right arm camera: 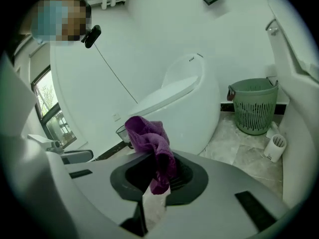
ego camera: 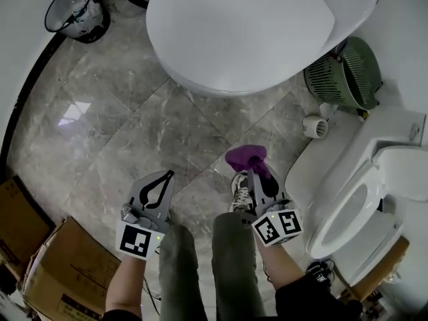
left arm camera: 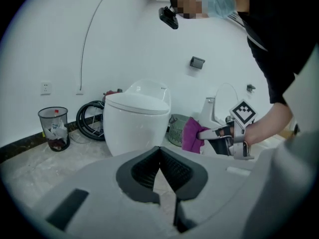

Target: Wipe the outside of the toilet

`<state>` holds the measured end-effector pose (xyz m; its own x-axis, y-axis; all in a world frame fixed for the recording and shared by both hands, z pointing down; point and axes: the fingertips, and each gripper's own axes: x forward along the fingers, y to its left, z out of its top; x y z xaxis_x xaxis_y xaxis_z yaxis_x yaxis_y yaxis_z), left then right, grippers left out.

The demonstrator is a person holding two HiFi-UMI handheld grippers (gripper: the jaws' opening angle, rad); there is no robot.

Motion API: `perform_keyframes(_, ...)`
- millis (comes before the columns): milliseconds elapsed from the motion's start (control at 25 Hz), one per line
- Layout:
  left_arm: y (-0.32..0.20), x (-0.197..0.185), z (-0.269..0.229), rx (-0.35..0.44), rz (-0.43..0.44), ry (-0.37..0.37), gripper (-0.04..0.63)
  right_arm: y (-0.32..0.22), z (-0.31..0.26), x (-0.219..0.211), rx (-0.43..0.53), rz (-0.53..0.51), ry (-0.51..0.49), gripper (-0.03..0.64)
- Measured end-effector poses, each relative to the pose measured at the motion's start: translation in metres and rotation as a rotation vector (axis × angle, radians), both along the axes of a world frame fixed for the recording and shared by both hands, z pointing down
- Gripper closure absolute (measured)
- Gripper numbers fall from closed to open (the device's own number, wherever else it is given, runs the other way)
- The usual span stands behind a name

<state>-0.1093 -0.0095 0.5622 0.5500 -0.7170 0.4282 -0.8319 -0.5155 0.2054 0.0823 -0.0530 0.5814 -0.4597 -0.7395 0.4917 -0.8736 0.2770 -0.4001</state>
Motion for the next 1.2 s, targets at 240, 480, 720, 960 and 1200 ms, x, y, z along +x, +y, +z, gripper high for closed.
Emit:
perform_keyframes(240, -0.001, 0.000, -0.097, 0.036, -0.061, 0.088, 0.592, 0.012, -0.100, -0.007, 0.005, -0.014, 0.023, 0.569)
perform_keyframes(480, -0.002, -0.006, -0.197, 0.077, -0.063, 0.092, 0.592, 0.006, -0.203, -0.026, 0.042, -0.060, 0.034, 0.569)
perform_keyframes(720, 0.007, -0.024, -0.278, 0.117, -0.095, 0.079, 0.592, 0.011, -0.288, -0.052, 0.074, -0.086, -0.011, 0.569)
perform_keyframes(960, 0.019, -0.043, -0.365, 0.190, -0.113, 0.074, 0.592, 0.020, -0.377, -0.087, 0.151, -0.185, -0.028, 0.569)
perform_keyframes(1200, 0.029, -0.051, -0.456, 0.273, -0.115, 0.070, 0.592, 0.032, -0.468, -0.107, 0.242, -0.271, 0.009, 0.569)
